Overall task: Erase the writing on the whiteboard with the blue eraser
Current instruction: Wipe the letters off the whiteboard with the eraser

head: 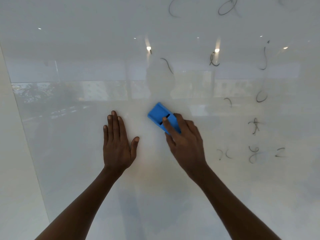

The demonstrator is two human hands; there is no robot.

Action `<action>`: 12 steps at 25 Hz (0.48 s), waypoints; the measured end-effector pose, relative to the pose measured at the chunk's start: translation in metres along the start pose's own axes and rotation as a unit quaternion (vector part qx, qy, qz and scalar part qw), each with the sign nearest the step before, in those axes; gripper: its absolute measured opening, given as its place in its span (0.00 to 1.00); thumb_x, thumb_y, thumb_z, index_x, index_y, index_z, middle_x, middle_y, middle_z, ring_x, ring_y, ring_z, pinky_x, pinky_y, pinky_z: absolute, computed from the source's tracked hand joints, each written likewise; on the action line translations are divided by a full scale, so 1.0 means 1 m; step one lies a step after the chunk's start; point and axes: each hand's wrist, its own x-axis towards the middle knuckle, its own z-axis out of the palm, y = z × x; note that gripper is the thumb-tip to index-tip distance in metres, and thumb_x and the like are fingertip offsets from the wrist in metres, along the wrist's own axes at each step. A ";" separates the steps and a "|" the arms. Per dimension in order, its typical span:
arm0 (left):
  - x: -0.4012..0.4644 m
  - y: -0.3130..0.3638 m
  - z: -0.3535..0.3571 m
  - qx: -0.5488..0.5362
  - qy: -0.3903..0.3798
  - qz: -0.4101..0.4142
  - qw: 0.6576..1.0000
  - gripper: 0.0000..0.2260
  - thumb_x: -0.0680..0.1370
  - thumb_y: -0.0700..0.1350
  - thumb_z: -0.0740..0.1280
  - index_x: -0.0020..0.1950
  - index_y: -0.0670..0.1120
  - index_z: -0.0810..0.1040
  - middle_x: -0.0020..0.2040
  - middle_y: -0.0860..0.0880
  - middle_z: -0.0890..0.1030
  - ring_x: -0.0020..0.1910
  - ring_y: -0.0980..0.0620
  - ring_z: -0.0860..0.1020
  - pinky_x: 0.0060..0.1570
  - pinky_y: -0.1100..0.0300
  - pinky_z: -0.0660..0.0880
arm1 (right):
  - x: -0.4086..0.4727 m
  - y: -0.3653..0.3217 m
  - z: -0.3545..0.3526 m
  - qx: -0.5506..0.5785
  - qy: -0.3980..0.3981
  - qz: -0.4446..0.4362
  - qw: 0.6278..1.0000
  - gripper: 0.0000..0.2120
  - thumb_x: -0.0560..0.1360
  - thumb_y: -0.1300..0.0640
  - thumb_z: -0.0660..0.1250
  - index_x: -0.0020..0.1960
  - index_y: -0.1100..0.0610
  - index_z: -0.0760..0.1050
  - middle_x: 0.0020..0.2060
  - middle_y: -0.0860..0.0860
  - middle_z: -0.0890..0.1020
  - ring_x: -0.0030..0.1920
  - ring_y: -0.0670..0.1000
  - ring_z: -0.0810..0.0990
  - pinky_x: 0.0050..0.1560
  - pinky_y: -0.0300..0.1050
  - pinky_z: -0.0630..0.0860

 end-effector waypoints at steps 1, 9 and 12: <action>0.000 0.000 0.000 0.002 0.000 -0.001 1.000 0.36 0.84 0.59 0.52 0.83 0.38 0.45 0.84 0.40 0.45 0.84 0.42 0.44 0.83 0.50 0.43 | 0.005 0.015 -0.005 0.003 0.008 0.012 1.000 0.21 0.75 0.57 0.68 0.67 0.55 0.75 0.63 0.61 0.77 0.50 0.61 0.78 0.53 0.51 0.78; 0.000 0.003 -0.002 0.008 0.000 -0.001 1.000 0.35 0.85 0.58 0.50 0.83 0.37 0.44 0.84 0.37 0.46 0.84 0.41 0.44 0.83 0.48 0.44 | 0.000 0.128 -0.046 0.050 0.063 0.228 0.970 0.27 0.77 0.53 0.68 0.74 0.49 0.65 0.64 0.55 0.76 0.52 0.56 0.72 0.51 0.42 0.70; 0.000 0.003 -0.002 0.004 0.002 0.003 1.000 0.35 0.85 0.57 0.51 0.83 0.37 0.44 0.84 0.37 0.46 0.84 0.41 0.44 0.82 0.48 0.43 | -0.015 0.137 -0.047 0.073 0.088 0.296 0.948 0.26 0.77 0.53 0.68 0.74 0.50 0.65 0.58 0.54 0.78 0.48 0.54 0.71 0.49 0.40 0.66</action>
